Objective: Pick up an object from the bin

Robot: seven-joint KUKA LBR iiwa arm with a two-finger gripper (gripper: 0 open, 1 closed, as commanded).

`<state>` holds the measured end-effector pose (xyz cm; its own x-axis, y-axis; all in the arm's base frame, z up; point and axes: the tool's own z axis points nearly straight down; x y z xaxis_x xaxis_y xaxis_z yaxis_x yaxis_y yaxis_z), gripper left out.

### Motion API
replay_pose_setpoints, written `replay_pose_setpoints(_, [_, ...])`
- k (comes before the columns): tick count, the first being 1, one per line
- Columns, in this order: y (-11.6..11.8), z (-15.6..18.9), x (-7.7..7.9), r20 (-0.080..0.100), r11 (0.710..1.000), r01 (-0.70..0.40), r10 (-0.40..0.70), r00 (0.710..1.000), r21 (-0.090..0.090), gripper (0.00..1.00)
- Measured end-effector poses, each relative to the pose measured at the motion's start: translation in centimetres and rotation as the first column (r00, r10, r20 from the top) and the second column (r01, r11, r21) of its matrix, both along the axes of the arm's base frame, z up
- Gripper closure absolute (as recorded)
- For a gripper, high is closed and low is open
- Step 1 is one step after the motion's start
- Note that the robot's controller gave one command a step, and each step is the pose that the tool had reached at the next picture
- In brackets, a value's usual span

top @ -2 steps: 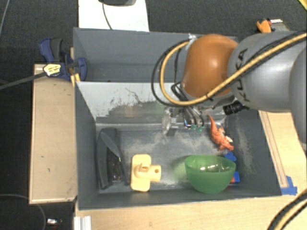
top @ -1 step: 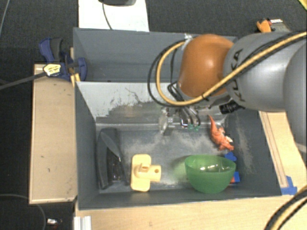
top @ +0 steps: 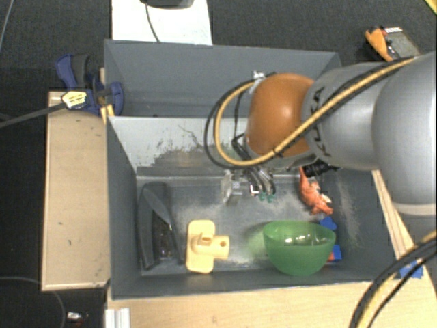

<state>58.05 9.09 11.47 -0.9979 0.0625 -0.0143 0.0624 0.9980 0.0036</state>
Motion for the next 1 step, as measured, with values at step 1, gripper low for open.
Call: replay_pose_setpoints(1, [5.5,1.07,-3.81,0.008,1.0,0.012,-0.012,1.0,0.002,1.0])
